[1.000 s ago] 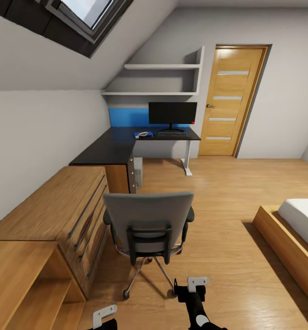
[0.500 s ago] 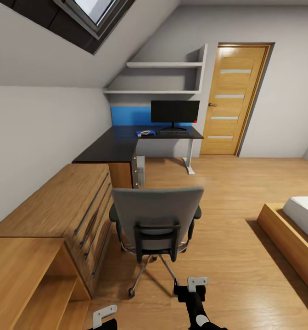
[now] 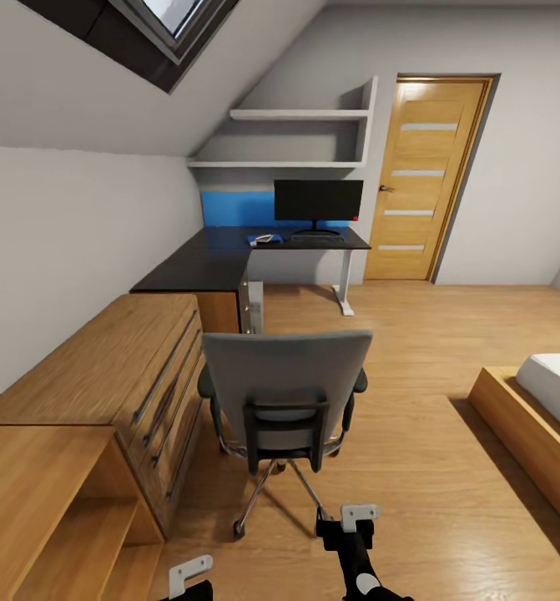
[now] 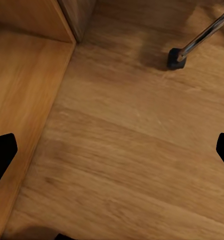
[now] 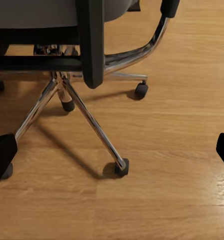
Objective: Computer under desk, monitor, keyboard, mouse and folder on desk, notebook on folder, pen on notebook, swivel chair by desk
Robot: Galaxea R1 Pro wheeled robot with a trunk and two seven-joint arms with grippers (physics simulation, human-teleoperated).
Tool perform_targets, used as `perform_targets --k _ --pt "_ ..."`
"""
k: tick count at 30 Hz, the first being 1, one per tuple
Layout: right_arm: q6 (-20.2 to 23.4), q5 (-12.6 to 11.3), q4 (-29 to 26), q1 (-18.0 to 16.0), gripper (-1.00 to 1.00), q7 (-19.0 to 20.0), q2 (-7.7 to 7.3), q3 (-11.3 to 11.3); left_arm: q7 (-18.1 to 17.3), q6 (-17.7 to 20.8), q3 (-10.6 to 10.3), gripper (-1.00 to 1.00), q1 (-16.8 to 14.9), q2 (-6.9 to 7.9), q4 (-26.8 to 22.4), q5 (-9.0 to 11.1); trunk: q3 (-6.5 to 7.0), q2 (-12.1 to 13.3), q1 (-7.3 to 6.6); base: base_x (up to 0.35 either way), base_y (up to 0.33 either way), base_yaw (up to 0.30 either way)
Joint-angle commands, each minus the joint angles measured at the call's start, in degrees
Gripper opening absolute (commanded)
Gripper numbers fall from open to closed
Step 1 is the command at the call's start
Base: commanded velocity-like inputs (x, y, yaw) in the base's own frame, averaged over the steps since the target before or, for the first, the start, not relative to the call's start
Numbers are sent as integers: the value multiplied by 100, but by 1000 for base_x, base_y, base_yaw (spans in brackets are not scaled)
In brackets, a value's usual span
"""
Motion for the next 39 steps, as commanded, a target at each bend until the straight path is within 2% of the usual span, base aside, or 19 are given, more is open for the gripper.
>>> perform_targets --k 1,7,9,11,14,15,18,19,21,25,29,37,39 --pt "-12 -29 2 -3 100 -34 0 50 29 -28 -49 100 -4 3 2 60 -24 -44 22 0 0 0" --pt "-33 -23 -10 -1 100 -29 2 61 -8 -5 -64 100 -4 -9 -108 67 -131 -285 154 0 0 0" --pt "-1 -22 -61 -6 100 -32 1 51 25 73 -66 100 -4 -17 -593 70 -167 -365 198 0 0 0" --pt "16 -18 -80 -11 100 -36 1 47 36 154 -66 100 -6 -33 -817 62 -203 -445 242 0 0 0" --pt "100 -19 -113 -37 100 -40 -5 39 50 520 -67 100 -44 -83 -1244 49 -257 -566 308 0 0 0" --pt "201 -18 -127 -89 100 -41 -6 37 53 786 -67 100 -124 -102 -1416 44 -275 -606 330 0 0 0" --pt "441 -20 -157 -256 100 -40 -7 34 56 1180 -67 100 -325 -120 -1582 40 -329 -726 396 0 0 0" --pt "544 -20 -167 -324 100 -39 -7 34 57 1298 -67 100 -410 -125 -1615 42 -347 -766 417 0 0 0" --pt "1028 -21 -204 -588 100 -31 -5 33 58 1637 -67 100 -785 -150 -1693 56 -383 -846 461 0 0 0" --pt "1668 -29 -374 -868 100 -27 -12 27 44 1892 -67 100 -1218 -208 -1674 83 -455 -1007 549 0 0 0" --pt "1803 -41 -417 -933 100 -26 -30 16 14 1932 -67 100 -1323 -286 -1469 80 -526 -1167 637 0 0 0" --pt "1860 -47 -427 -1004 100 -23 -49 -1 -25 1904 -67 100 -1369 -340 -1163 71 -670 -1488 813 0 0 0" --pt "1865 -47 -428 -1042 100 -23 -49 -13 -32 1795 -69 100 -1373 -351 -930 58 -706 -1568 857 0 0 0"
